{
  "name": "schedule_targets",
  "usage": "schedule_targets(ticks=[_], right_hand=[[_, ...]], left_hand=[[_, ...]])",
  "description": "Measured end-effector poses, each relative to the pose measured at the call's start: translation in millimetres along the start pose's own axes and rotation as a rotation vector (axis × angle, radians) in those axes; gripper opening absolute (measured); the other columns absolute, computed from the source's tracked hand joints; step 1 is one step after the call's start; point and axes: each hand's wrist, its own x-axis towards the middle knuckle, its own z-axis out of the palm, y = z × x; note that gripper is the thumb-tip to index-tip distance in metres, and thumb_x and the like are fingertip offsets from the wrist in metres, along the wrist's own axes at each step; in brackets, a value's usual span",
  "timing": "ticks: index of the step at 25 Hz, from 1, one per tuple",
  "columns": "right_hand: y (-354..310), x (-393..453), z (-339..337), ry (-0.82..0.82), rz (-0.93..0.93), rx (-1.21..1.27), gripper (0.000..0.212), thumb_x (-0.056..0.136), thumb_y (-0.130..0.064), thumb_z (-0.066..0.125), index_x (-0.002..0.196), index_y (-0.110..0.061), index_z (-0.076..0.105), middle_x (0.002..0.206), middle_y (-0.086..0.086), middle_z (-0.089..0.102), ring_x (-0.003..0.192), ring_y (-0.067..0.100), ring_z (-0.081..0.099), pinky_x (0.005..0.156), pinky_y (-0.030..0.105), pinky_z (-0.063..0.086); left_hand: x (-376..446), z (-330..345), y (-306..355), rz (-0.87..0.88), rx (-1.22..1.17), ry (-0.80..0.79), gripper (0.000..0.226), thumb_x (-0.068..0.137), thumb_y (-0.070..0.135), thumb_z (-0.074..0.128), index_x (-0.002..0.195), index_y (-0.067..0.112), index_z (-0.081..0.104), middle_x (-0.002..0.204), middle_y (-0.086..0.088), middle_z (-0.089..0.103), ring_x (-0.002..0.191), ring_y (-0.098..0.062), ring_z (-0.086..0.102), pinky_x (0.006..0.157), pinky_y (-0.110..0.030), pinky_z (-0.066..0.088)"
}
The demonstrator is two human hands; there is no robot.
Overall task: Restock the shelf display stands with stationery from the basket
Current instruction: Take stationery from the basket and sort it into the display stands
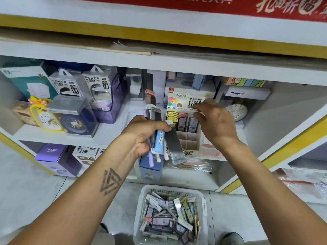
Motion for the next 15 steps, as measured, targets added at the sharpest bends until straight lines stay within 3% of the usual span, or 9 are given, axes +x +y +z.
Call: schedule_targets(ticks=[5, 9, 15], right_hand=[[-15, 1, 17, -0.107, -0.069, -0.023, 0.023, 0.097, -0.020, 0.060, 0.118, -0.018, 0.069, 0.106, 0.005, 0.061, 0.091, 0.033, 0.064, 0.062, 0.034, 0.048], [-23, 4, 25, -0.086, -0.036, -0.083, 0.017, 0.098, -0.024, 0.059, 0.104, -0.012, 0.069, 0.104, 0.004, 0.060, 0.087, 0.034, 0.064, 0.059, 0.033, 0.046], [-26, 3, 27, -0.060, -0.014, -0.245, 0.020, 0.095, -0.027, 0.063, 0.090, -0.008, 0.065, 0.087, 0.010, 0.068, 0.074, 0.036, 0.067, 0.053, 0.029, 0.032]], left_hand=[[2, 2, -4, 0.000, 0.024, 0.001, 0.029, 0.068, -0.021, 0.071, 0.094, -0.008, 0.069, 0.094, -0.031, 0.071, 0.084, -0.042, 0.071, 0.073, -0.054, 0.059], [2, 2, -4, 0.013, 0.034, -0.013, 0.032, 0.068, -0.021, 0.071, 0.096, -0.007, 0.070, 0.095, -0.029, 0.072, 0.080, -0.038, 0.071, 0.069, -0.048, 0.060], [1, 0, -3, 0.001, 0.061, -0.054, 0.033, 0.069, -0.019, 0.072, 0.099, -0.005, 0.071, 0.096, -0.027, 0.072, 0.091, -0.042, 0.071, 0.080, -0.056, 0.058]])
